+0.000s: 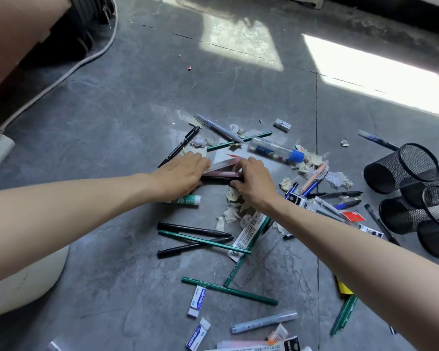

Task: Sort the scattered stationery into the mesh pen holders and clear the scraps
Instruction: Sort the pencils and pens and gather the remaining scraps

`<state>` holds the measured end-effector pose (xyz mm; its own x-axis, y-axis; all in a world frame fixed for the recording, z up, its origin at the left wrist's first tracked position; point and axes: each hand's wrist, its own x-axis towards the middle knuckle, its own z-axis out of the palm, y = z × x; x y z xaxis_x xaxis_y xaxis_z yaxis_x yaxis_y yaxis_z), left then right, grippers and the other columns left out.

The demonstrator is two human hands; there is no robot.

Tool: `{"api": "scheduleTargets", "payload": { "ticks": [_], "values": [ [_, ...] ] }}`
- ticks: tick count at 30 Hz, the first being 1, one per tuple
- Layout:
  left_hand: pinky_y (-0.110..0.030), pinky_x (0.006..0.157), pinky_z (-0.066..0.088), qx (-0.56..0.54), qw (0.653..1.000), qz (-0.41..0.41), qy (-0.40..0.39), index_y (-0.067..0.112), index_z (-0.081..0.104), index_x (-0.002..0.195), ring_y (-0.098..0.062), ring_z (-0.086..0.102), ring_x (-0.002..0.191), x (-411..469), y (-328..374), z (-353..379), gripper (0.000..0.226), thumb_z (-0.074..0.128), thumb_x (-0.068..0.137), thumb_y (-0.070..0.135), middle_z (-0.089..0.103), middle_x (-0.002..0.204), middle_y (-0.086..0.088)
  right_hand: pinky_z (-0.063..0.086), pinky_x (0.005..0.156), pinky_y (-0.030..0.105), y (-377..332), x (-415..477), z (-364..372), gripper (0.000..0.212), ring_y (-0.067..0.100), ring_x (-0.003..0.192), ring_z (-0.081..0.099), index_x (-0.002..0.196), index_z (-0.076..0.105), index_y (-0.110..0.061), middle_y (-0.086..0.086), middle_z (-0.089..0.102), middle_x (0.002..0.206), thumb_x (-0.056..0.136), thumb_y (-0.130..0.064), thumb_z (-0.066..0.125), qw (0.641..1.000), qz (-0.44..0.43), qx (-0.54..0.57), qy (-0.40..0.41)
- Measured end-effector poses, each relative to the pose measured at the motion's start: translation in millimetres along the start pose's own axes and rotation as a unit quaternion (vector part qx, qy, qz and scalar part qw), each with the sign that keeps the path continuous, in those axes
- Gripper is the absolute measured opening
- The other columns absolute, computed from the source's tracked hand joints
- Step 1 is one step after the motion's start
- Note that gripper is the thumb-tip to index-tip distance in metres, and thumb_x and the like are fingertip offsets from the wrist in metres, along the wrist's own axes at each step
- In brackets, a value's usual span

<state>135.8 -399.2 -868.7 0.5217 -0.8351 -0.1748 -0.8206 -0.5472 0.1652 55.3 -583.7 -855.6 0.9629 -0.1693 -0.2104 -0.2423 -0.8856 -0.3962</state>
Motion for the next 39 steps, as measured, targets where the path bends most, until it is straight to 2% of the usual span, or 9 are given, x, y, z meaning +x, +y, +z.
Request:
{"api": "scheduleTargets", "payload": {
  "ticks": [4, 9, 14, 17, 23, 28, 32, 35, 39],
  "values": [
    [-0.034, 0.066, 0.030, -0.078, 0.988, -0.075, -0.109, 0.011, 0.033, 0.093, -0.026, 0.041, 0.081, 5.5, 14.8, -20.3, 0.023, 0.052, 0.082, 0.005, 0.045, 0.092, -0.010, 0.041, 0.088, 0.037, -3.6, 3.0, -0.9, 0.023, 0.024, 0.100, 0.048, 0.105, 0.056, -0.017, 0.006, 0.053, 0.105, 0.083, -0.019, 0.065, 1.000, 0.004, 0.008, 0.015],
    [-0.036, 0.060, 0.034, -0.177, 0.967, -0.163, -0.080, 0.007, 0.033, 0.089, -0.030, 0.045, 0.074, -1.8, 7.5, -26.8, 0.021, 0.051, 0.079, 0.007, 0.043, 0.078, -0.010, 0.041, 0.095, 0.039, 2.5, -11.4, -6.6, 0.033, 0.024, 0.111, 0.046, 0.125, 0.048, -0.013, 0.009, 0.049, 0.123, 0.092, -0.018, 0.054, 0.995, 0.032, 0.049, 0.076],
    [-0.033, 0.063, 0.033, -0.225, 0.950, -0.214, -0.039, 0.008, 0.038, 0.097, -0.029, 0.048, 0.080, -26.6, 11.6, -29.4, 0.016, 0.050, 0.089, 0.016, 0.049, 0.086, -0.011, 0.044, 0.095, 0.044, 10.6, -26.3, -11.5, 0.024, 0.027, 0.109, 0.049, 0.116, 0.055, -0.012, 0.011, 0.049, 0.122, 0.094, -0.019, 0.048, 0.998, 0.056, 0.015, 0.001],
    [-0.034, 0.070, 0.037, -0.219, 0.949, -0.227, -0.018, 0.007, 0.043, 0.101, -0.032, 0.053, 0.090, -27.6, 17.9, -27.9, 0.024, 0.054, 0.093, 0.027, 0.053, 0.091, -0.011, 0.048, 0.089, 0.045, 5.7, -31.9, -9.9, 0.018, 0.028, 0.101, 0.052, 0.108, 0.058, -0.014, 0.010, 0.049, 0.115, 0.093, -0.020, 0.051, 0.998, 0.064, 0.005, -0.024],
    [-0.035, 0.071, 0.038, -0.232, 0.941, -0.236, -0.068, 0.012, 0.038, 0.095, -0.032, 0.053, 0.093, 0.6, 59.6, -15.4, 0.042, 0.066, 0.084, 0.042, 0.055, 0.100, -0.012, 0.049, 0.086, 0.039, -1.3, -36.0, -6.6, 0.018, 0.029, 0.100, 0.057, 0.097, 0.070, -0.016, 0.010, 0.057, 0.110, 0.088, -0.016, 0.055, 0.997, 0.051, 0.010, -0.050],
    [-0.034, 0.079, 0.041, -0.144, 0.950, -0.263, -0.089, 0.007, 0.054, 0.109, -0.035, 0.056, 0.108, 9.7, 81.3, -5.8, 0.032, 0.064, 0.086, 0.028, 0.060, 0.115, -0.015, 0.046, 0.085, 0.034, 6.7, -42.2, -7.5, 0.022, 0.028, 0.102, 0.056, 0.096, 0.071, -0.015, 0.011, 0.059, 0.112, 0.084, -0.009, 0.054, 0.995, 0.013, 0.031, -0.093],
    [-0.030, 0.073, 0.039, -0.136, 0.951, -0.258, -0.107, 0.009, 0.055, 0.090, -0.032, 0.058, 0.096, 10.2, 78.8, -15.4, 0.023, 0.064, 0.085, 0.030, 0.061, 0.099, -0.011, 0.046, 0.092, 0.039, 16.4, -54.2, -9.4, 0.024, 0.026, 0.108, 0.051, 0.106, 0.065, -0.012, 0.010, 0.051, 0.118, 0.083, -0.008, 0.061, 0.996, 0.005, 0.035, -0.080],
    [-0.029, 0.067, 0.038, -0.155, 0.947, -0.260, -0.106, 0.010, 0.046, 0.070, -0.029, 0.052, 0.079, 5.5, 77.2, -19.2, 0.032, 0.066, 0.082, 0.032, 0.053, 0.080, -0.006, 0.046, 0.092, 0.038, 20.2, -64.8, -12.4, 0.025, 0.023, 0.109, 0.051, 0.114, 0.061, -0.014, 0.007, 0.050, 0.118, 0.089, -0.015, 0.058, 0.997, -0.004, 0.039, -0.067],
    [-0.030, 0.055, 0.032, -0.201, 0.941, -0.262, -0.075, 0.011, 0.045, 0.070, -0.028, 0.049, 0.071, -6.8, 70.5, -26.1, 0.031, 0.065, 0.080, 0.032, 0.048, 0.070, -0.005, 0.045, 0.093, 0.037, 18.6, -72.1, -14.8, 0.024, 0.021, 0.108, 0.050, 0.116, 0.059, -0.014, 0.008, 0.050, 0.117, 0.092, -0.015, 0.053, 0.998, -0.017, 0.034, -0.058]
  ]
}}
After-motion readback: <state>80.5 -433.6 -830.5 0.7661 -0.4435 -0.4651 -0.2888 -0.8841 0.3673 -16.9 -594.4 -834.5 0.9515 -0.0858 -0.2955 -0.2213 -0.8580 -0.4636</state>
